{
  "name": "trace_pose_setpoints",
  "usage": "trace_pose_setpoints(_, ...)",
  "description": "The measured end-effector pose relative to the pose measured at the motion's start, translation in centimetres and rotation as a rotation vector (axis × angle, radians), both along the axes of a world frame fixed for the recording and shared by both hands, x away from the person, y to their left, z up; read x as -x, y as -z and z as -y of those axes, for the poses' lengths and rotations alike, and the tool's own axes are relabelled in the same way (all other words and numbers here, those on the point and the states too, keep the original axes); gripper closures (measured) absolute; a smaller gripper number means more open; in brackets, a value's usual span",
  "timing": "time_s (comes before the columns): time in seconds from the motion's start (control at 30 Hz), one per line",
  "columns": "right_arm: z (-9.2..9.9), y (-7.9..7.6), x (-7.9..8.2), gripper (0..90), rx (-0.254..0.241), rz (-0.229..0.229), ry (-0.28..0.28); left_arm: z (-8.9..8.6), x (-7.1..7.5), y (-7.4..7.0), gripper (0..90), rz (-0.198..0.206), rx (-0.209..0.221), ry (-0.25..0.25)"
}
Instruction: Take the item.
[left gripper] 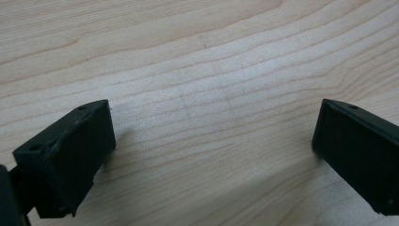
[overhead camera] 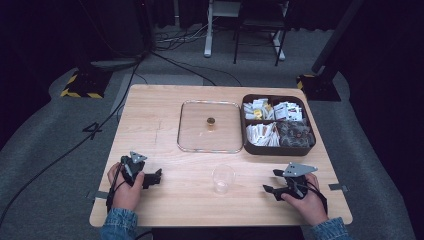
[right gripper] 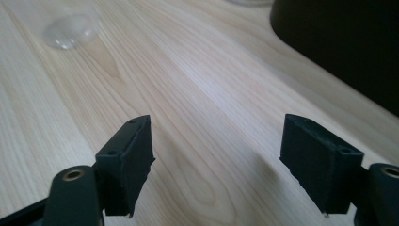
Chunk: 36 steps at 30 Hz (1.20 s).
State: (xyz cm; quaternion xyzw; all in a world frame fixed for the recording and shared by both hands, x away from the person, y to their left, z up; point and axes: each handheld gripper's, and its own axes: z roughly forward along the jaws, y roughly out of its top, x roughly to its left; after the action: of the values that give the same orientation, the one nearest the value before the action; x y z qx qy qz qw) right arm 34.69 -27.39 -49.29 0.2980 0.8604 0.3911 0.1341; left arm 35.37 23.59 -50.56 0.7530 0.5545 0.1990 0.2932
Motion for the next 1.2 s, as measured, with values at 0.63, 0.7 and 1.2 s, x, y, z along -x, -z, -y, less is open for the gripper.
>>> trace_pose_setpoints(0.63,-4.3,-3.0,-2.4,28.7,-0.22,-0.063,-0.028,-0.1,-0.2,0.0,0.0,0.002,-0.001,0.019)
trace_pose_setpoints(0.7,-4.2,-3.2,-2.6,28.7,-0.241,-0.062,-0.024,-0.1,-0.2,0.0,0.0,0.002,-0.001,0.019)
trace_pose_setpoints(1.2,-5.2,-4.4,-4.3,29.0,-0.253,-0.003,0.004,-0.1,-0.3,0.0,0.0,0.002,-0.002,0.019)
